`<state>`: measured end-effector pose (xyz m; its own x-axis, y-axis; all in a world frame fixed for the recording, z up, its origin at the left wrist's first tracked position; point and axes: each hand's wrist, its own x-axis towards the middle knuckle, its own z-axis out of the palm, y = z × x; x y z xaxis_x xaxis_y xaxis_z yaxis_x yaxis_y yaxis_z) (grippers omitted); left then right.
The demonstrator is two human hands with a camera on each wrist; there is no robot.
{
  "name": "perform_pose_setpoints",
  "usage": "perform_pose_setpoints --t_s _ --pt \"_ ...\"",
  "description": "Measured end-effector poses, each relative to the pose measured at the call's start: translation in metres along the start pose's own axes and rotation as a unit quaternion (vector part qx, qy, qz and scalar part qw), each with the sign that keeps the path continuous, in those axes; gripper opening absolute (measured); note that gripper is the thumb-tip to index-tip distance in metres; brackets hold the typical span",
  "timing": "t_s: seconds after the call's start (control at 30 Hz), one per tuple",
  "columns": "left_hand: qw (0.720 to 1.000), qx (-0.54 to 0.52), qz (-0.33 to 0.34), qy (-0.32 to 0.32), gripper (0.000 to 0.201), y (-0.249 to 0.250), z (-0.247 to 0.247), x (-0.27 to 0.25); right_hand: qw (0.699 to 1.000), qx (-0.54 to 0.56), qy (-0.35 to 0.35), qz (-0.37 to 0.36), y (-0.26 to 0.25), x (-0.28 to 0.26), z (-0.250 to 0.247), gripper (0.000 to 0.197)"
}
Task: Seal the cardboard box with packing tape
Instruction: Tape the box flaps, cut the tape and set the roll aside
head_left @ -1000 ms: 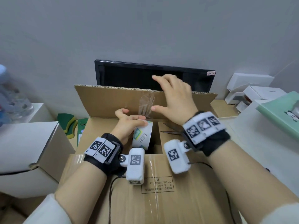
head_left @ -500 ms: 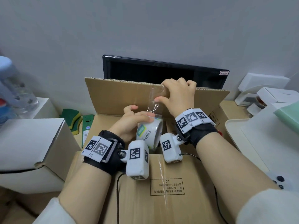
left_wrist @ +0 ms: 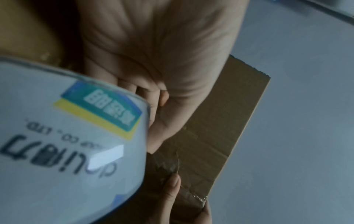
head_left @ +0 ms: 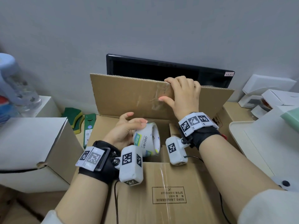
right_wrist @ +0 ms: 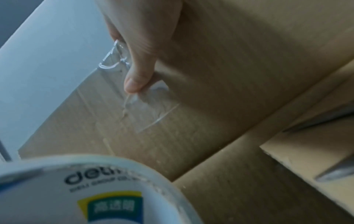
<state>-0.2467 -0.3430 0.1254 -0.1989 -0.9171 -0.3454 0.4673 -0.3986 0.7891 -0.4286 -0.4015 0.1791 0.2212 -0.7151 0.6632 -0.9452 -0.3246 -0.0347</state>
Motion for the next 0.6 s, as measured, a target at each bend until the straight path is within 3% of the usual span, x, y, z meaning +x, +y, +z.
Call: perform_pose_setpoints --t_s 0.23,0.43,0.5,0.6 --pt "1.000 -0.007 0.005 -0.005 0.061 -0.003 -0.003 0.003 0.997 -0.049 0.050 -0.041 0.006 -0.009 0.008 0.087" --pt "1.000 -0.022 0.011 -0.014 0.064 -0.005 -0.004 0.005 0.994 -0.083 -0.004 -0.065 0.011 -0.009 0.011 0.115" --pt "0.999 -0.028 0.014 -0.017 0.069 -0.006 -0.003 0.005 0.996 -0.070 -0.016 -0.047 0.009 -0.008 0.012 0.108" --pt "0.999 -0.032 0.016 -0.022 0.074 -0.007 -0.003 0.004 0.999 -0.027 0.026 0.013 -0.004 -0.005 0.014 0.066"
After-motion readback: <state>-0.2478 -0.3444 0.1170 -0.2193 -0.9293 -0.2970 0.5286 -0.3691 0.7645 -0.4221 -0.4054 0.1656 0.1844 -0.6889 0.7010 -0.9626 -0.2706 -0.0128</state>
